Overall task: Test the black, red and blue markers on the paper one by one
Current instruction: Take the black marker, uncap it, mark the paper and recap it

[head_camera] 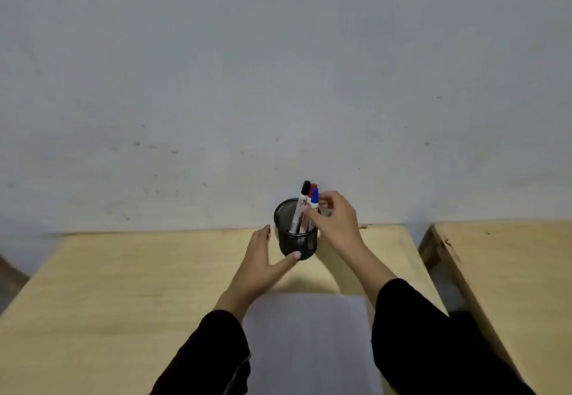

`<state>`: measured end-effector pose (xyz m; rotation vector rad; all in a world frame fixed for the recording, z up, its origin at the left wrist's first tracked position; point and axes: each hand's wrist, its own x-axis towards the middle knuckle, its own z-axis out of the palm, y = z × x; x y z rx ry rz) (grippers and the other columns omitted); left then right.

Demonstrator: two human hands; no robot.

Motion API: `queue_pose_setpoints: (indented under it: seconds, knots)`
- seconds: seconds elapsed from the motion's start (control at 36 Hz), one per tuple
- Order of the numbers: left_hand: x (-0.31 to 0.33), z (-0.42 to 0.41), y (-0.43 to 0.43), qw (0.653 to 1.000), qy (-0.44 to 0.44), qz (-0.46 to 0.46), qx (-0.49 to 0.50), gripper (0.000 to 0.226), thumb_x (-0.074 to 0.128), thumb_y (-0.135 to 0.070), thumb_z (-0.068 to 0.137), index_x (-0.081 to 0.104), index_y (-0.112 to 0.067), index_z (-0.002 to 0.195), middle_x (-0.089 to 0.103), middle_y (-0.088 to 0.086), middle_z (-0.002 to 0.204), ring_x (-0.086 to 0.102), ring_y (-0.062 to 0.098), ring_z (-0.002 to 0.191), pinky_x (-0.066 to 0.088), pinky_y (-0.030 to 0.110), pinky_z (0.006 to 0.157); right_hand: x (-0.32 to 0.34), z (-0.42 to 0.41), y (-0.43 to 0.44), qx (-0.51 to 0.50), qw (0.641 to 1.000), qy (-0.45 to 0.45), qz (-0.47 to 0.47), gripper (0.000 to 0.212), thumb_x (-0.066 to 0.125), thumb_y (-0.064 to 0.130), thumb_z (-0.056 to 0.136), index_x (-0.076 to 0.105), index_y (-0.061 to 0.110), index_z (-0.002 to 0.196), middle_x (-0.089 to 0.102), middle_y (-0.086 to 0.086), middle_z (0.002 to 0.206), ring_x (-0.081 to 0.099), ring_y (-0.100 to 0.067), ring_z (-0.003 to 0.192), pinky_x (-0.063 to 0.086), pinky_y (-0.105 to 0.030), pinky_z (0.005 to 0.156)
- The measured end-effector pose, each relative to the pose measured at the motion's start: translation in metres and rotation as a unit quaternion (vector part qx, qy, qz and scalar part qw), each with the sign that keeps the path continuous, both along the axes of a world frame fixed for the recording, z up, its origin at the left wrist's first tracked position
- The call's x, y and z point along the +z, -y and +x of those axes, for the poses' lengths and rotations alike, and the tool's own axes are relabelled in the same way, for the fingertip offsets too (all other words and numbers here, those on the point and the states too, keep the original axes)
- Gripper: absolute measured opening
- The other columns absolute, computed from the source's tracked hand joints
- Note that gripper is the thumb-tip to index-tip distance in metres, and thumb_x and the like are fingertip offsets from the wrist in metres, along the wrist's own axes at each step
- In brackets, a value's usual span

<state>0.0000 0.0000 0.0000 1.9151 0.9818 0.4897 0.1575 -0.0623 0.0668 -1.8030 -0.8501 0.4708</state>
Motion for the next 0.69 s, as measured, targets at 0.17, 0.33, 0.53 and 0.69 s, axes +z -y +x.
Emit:
queue_pose_setpoints:
  seconds: [0.17,0.33,0.53,0.69]
  knots:
    - [-0.019,0.011,-0.013,0.998,0.057,0.005,-0.005,0.086,0.074,-0.057,0.063,0.037,-0.031,0.135,0.044,-0.014,0.13,0.043,-0.006,0.122,0.033,0.016,0.099,-0.01,-0.001,-0.023,-0.032,0.999,-0.007,0.043,0.026,0.077,0.021,0.073,0.058,0.016,0.091,0.063,-0.002,0.091,0.054,-0.005,0.074,0.038,-0.003,0.06]
    - [-0.026,0.023,-0.02,0.992,0.12,0.009,-0.025,0.067,0.08,-0.048,0.062,0.043,-0.051,0.117,0.051,-0.018,0.126,0.05,-0.009,0.114,0.043,0.021,0.096,-0.019,-0.003,-0.032,-0.052,0.997,0.027,0.058,0.025,0.077,0.018,0.071,0.058,0.011,0.087,0.064,-0.011,0.091,0.058,-0.022,0.081,0.043,-0.028,0.071]
    - [-0.036,0.032,-0.023,0.984,0.172,0.044,-0.027,0.06,0.08,-0.047,0.06,0.042,-0.059,0.105,0.053,-0.011,0.122,0.056,-0.001,0.109,0.048,0.019,0.089,-0.024,-0.003,-0.036,-0.073,0.993,0.049,0.084,0.016,0.074,0.016,0.071,0.062,0.012,0.081,0.065,-0.008,0.083,0.057,-0.017,0.07,0.042,-0.023,0.059]
    - [-0.037,0.03,-0.021,0.981,0.185,0.047,-0.038,0.058,0.077,-0.05,0.061,0.048,-0.043,0.11,0.055,-0.007,0.118,0.057,0.003,0.109,0.05,0.03,0.095,-0.019,-0.014,-0.03,-0.073,0.991,0.057,0.099,0.02,0.075,0.017,0.071,0.056,0.019,0.071,0.057,0.005,0.067,0.05,-0.005,0.057,0.037,-0.016,0.05]
